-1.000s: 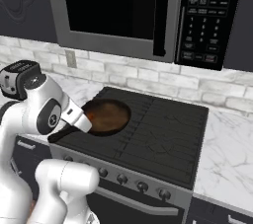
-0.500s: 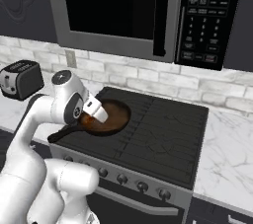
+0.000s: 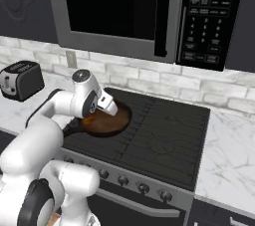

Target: Take the chicken drumsticks from the pan and place one on each plate on the dining counter.

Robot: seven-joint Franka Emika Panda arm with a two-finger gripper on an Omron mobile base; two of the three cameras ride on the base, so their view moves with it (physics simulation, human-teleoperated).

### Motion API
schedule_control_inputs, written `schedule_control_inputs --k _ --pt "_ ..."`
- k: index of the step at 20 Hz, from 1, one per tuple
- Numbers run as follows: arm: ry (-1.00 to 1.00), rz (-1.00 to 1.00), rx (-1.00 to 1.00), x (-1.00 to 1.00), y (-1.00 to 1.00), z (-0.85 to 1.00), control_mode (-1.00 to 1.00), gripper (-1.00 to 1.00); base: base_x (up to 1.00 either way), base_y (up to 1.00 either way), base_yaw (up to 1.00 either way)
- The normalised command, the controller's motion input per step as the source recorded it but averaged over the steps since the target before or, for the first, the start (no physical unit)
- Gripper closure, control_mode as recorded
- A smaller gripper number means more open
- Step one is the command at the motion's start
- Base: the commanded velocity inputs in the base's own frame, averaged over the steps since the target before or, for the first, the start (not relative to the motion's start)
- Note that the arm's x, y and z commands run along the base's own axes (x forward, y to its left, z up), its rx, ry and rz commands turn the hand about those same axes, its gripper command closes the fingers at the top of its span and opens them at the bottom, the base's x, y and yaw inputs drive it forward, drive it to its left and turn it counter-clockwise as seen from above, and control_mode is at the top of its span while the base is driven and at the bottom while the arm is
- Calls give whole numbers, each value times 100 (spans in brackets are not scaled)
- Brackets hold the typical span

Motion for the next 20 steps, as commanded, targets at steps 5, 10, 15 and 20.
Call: schedule_control_inputs --k 5,10,15,20 --pt "2 15 0 25 15 -42 -100 -100 0 0 0" --pt "0 1 0 8 42 -37 -100 -100 0 0 0" --pt "0 0 0 0 37 -24 -100 -100 0 0 0" --pt "0 0 3 0 18 -20 -100 -100 0 0 0"
